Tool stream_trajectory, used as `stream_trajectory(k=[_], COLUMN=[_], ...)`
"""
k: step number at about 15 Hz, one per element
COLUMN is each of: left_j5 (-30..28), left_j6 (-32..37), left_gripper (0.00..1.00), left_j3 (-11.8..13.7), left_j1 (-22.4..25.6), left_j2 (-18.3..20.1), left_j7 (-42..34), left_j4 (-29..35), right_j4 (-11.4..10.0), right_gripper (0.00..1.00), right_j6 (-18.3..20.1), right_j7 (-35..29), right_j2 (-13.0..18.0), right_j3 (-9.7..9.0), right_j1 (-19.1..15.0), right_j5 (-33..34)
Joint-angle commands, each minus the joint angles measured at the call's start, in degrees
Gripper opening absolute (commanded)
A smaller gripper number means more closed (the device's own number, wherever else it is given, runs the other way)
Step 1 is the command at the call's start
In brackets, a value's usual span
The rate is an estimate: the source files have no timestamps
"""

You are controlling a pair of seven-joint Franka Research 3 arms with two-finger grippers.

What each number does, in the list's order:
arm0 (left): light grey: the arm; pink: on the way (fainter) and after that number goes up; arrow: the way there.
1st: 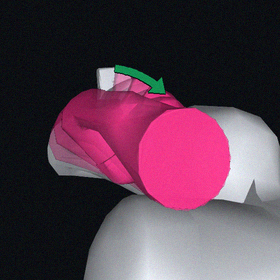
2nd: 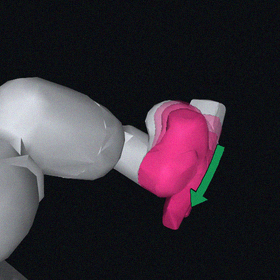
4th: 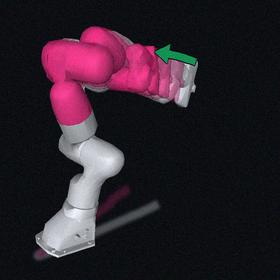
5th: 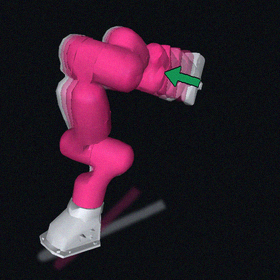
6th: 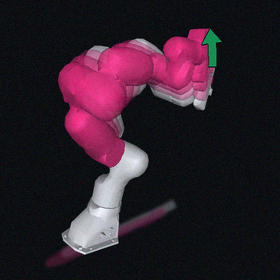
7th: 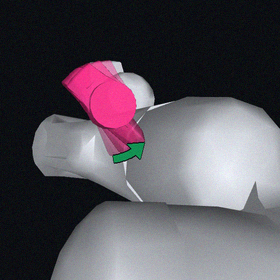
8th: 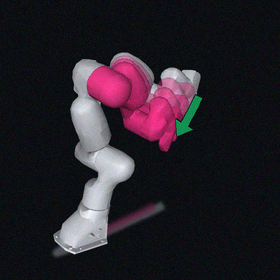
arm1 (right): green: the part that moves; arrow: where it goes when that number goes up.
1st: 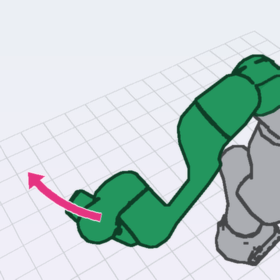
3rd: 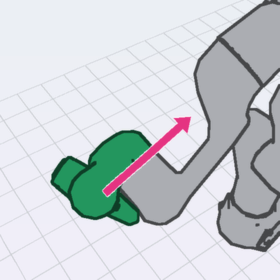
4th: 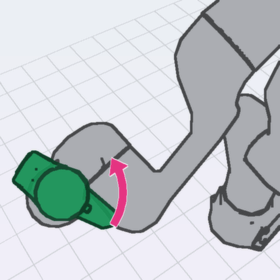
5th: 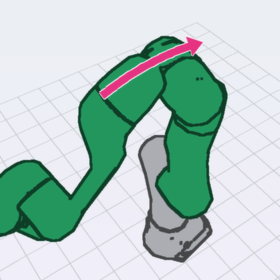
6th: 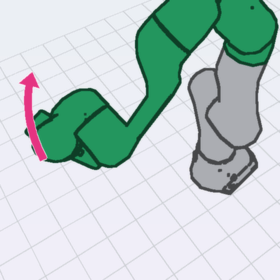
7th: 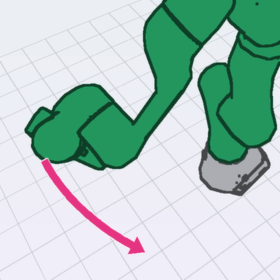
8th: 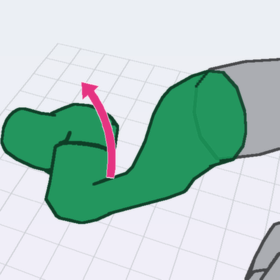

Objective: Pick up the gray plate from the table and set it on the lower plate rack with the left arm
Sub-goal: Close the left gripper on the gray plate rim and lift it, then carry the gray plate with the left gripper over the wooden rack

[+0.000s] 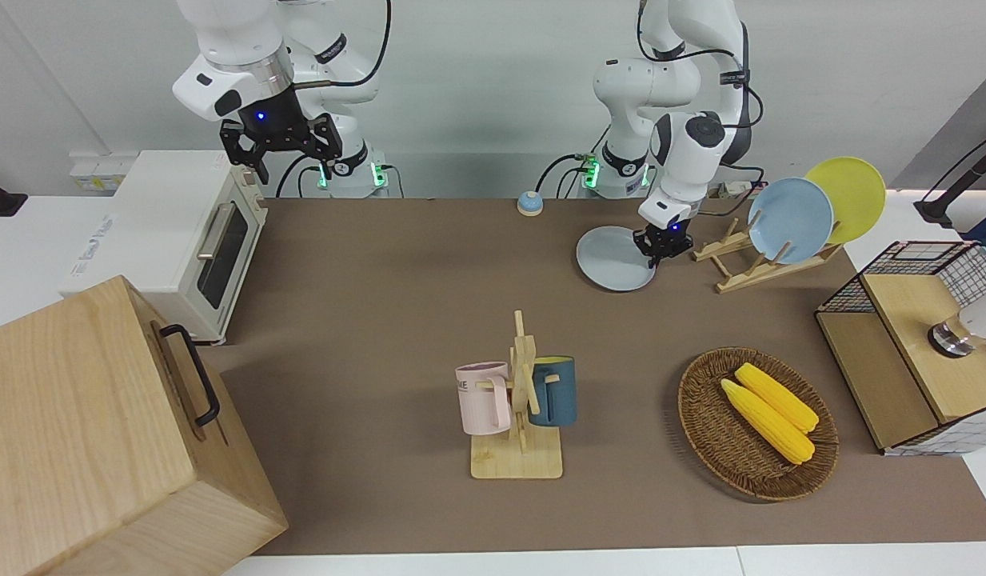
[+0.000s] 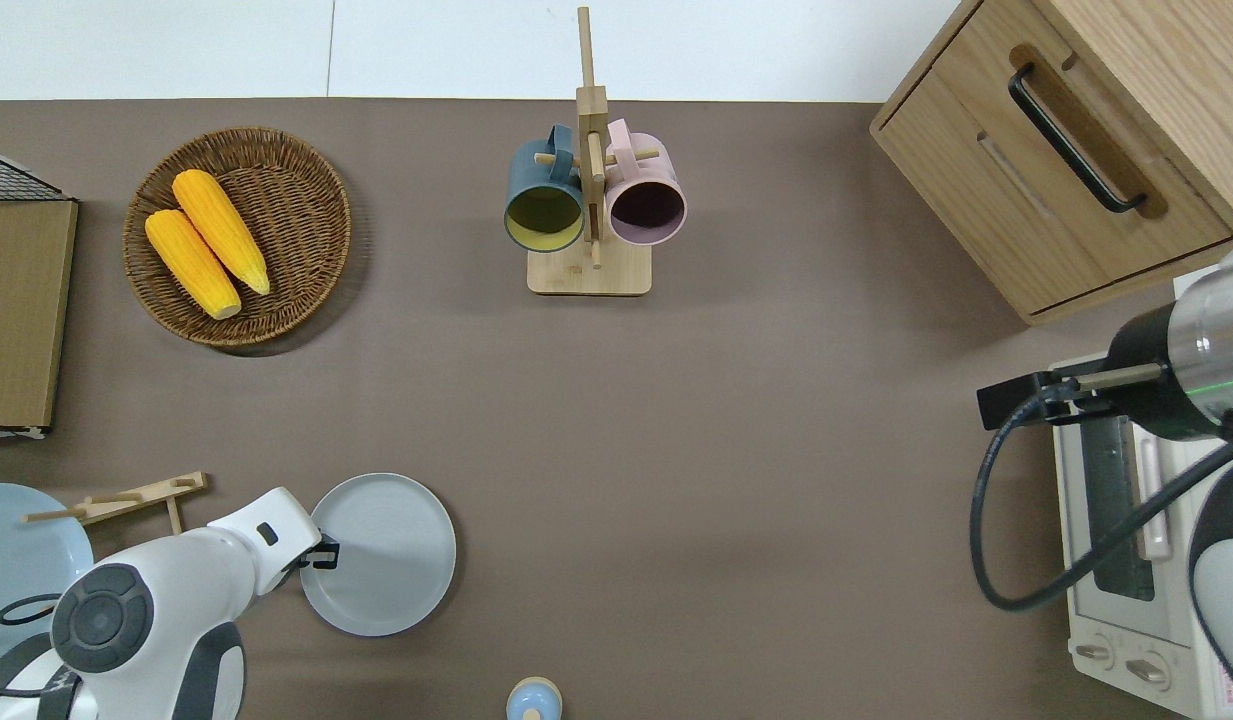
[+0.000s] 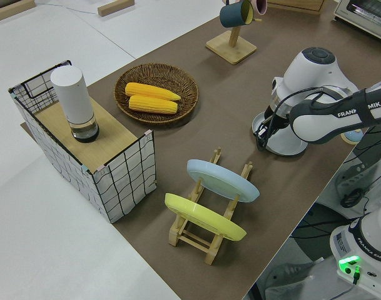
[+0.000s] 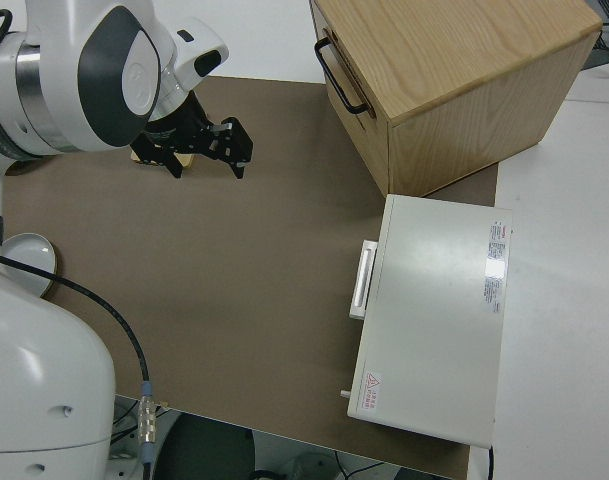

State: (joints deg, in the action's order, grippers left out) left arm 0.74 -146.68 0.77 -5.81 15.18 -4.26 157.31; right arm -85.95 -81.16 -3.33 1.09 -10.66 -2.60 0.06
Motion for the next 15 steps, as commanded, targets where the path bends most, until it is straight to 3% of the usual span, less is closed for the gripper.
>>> stream_trajectory(k=[1, 15], left_j5=[-1.18, -2.15], left_j6=[8.84, 37.94], left_gripper=[0.00, 0.00], left_j3=[0.46, 0.81], left_j1=[-0.52, -0.08], left_j2=[0.64, 5.03], left_j7=[0.31, 0.66], left_j4=[-4.45, -23.53], right_j4=[0.35, 0.35], right_gripper=[0.987, 0.990], right_j6=[0.83, 0.83], right_j7=[-0.01, -0.01], right_j2=[0.14, 0.14], right_j3=[-0.33, -0.33], right_j1=[-0.56, -0.56], right_j5=[-0.59, -0.59])
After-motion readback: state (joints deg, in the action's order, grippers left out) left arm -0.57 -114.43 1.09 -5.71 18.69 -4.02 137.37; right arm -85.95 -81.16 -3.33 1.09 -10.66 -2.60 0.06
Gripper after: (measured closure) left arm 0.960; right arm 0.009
